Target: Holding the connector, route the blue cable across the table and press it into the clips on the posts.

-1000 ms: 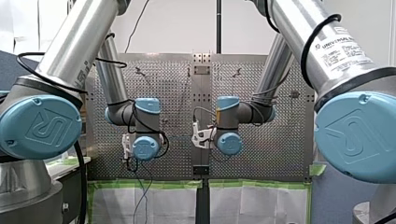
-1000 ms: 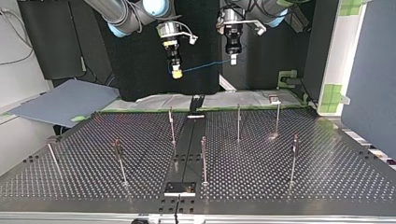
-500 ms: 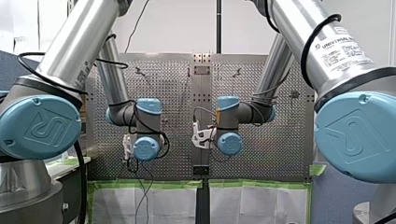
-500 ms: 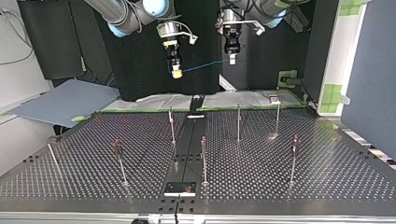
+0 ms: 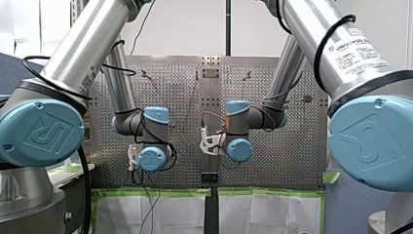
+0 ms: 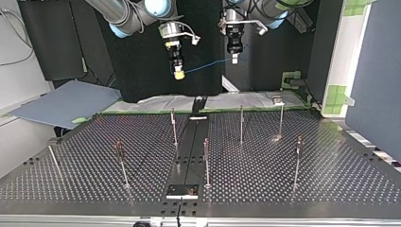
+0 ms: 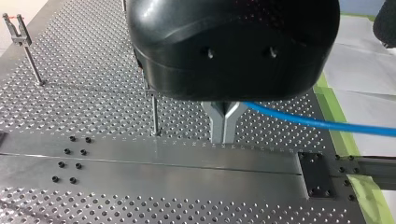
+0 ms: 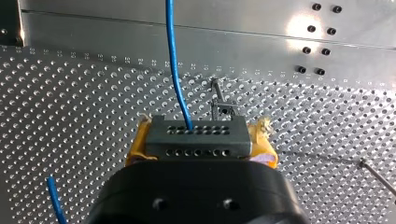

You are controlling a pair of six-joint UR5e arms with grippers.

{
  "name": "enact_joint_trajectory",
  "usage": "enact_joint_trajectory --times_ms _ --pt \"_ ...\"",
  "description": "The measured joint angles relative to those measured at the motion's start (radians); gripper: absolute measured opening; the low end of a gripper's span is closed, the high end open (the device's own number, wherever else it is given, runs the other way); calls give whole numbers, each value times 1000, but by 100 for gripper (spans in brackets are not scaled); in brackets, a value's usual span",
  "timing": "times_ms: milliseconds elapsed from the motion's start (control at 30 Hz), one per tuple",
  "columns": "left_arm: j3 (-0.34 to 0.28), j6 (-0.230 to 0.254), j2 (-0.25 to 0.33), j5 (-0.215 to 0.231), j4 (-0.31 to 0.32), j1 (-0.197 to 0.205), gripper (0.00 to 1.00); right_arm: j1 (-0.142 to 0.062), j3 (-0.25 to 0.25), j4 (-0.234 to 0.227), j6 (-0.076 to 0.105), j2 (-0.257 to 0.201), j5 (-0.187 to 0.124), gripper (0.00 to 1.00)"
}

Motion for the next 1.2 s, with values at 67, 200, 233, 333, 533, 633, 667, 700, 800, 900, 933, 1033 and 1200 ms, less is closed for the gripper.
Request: enact_joint_trajectory --times_ms 67,200,233,333,533,633,667,700,800,900,933,1033,1200 --pt "0 0 0 0 0 0 0 0 0 0 0 0 0 0" --pt "0 0 0 0 0 0 0 1 -1 1 -1 1 1 0" --pt "0 0 0 0 0 0 0 3 -3 3 -3 3 3 0" --pt "0 0 0 0 0 0 0 15 -18 18 -17 18 17 0" --pt "0 0 0 0 0 0 0 24 -64 65 -41 60 56 0" --pt "0 0 0 0 0 0 0 24 -79 91 -42 68 61 0" --pt "0 0 0 0 0 0 0 24 -82 100 -43 69 62 0" --pt "0 0 0 0 0 0 0 24 -83 107 -43 69 62 0" --pt "0 0 0 0 0 0 0 24 -85 132 -43 70 63 0" --pt "0 0 0 0 0 0 0 25 -86 157 -43 70 63 0" --pt "0 0 0 0 0 0 0 25 -86 164 -43 70 63 0" --pt "0 0 0 0 0 0 0 25 -86 189 -43 71 63 0" --pt "17 -7 12 -15 -22 12 0 37 -103 231 -41 69 64 0"
